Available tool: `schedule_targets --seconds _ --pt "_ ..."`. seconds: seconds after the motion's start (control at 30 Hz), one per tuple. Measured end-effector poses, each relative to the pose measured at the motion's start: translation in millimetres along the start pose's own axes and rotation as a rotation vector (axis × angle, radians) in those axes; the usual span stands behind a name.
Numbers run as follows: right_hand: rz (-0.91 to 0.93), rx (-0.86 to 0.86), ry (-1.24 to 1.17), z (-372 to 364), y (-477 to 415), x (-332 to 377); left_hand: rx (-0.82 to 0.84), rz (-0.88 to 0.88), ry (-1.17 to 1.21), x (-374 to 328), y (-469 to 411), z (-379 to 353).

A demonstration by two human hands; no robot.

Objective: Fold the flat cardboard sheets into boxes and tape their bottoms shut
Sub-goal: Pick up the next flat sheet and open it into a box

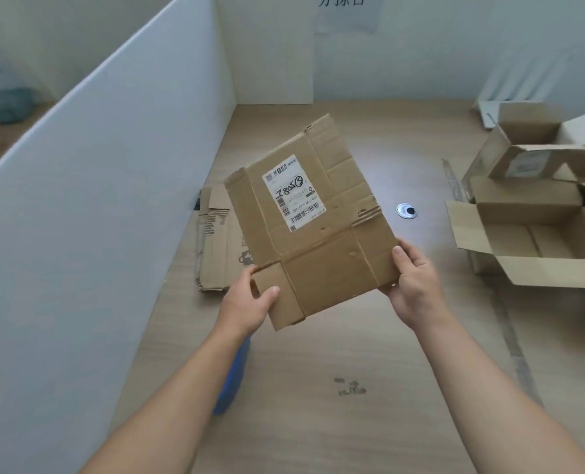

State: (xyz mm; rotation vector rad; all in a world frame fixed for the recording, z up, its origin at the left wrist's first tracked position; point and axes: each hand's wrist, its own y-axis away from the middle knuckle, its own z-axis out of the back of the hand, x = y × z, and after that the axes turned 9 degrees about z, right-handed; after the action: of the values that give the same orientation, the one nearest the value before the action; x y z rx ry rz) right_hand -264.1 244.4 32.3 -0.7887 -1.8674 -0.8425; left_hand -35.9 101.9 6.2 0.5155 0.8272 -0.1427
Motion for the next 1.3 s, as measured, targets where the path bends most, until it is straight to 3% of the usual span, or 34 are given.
schedule_targets --seconds 0.17,0.27,0.33,0.43,0.53,0.67,0.83,0.93,1.07,1.17,1.3 --pt "-0.140 -0.096 -0.203 30 5 -14 0.018 0.048 0.325 -7 13 -17" --pt "-0.197 -0.106 -0.204 45 9 -24 0.053 0.109 0.438 -10 14 -17" --pt "-0.225 -0.089 -0.060 49 14 -31 0.079 0.052 0.465 -13 19 -12" --pt "-0.219 -0.047 0.376 54 17 -43 0.037 -0.029 0.454 -18 26 -2" --pt "-0.100 -0.031 0.608 54 10 -37 -0.048 -0.169 0.218 -18 30 10" --pt "0.175 0.047 0.619 37 -1 3 -0.083 -0.476 -0.073 -27 35 35" --pt "0.504 0.091 0.638 24 -1 45 -0.046 -0.668 -0.342 -44 35 58" --pt "0.444 0.208 0.668 27 2 38 -0.057 -0.738 -0.405 -45 34 54" --pt "0.432 0.209 0.630 34 8 23 -0.333 -0.783 -0.450 -44 36 43" --pt "0.433 0.130 0.555 37 9 25 -0.498 -0.639 -0.338 -40 39 37" --pt "0.378 0.071 0.415 47 4 21 -0.307 -0.210 0.158 -27 36 27"
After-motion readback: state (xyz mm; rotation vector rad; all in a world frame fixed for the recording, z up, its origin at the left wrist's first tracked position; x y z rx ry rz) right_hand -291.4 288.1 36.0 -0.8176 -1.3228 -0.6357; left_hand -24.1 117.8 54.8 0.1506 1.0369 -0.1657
